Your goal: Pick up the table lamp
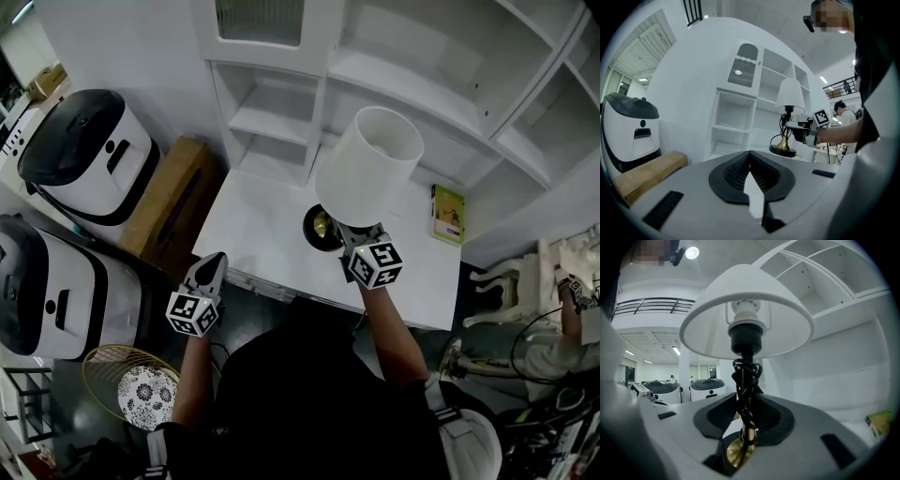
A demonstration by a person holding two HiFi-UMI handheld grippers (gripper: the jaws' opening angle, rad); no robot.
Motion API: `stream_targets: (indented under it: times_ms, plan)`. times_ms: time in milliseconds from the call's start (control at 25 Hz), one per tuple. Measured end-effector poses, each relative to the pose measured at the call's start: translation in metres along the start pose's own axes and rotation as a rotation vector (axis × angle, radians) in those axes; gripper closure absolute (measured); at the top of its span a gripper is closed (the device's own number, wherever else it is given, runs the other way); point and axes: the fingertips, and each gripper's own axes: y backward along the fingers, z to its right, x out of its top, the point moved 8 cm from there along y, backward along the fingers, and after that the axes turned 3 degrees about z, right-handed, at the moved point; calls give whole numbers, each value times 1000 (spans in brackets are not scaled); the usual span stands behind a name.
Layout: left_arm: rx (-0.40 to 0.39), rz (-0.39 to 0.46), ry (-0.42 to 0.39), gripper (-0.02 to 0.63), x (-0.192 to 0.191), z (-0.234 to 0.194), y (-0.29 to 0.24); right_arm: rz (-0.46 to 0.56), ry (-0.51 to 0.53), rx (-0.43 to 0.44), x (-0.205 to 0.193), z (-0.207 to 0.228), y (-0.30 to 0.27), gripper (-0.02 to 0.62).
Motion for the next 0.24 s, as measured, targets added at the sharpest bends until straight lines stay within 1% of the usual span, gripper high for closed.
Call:
stream_targets:
  times_ms: [240]
  plan:
    - [-2, 3, -2, 595, 1, -3, -3, -2, -3, -4, -1, 1, -3, 476]
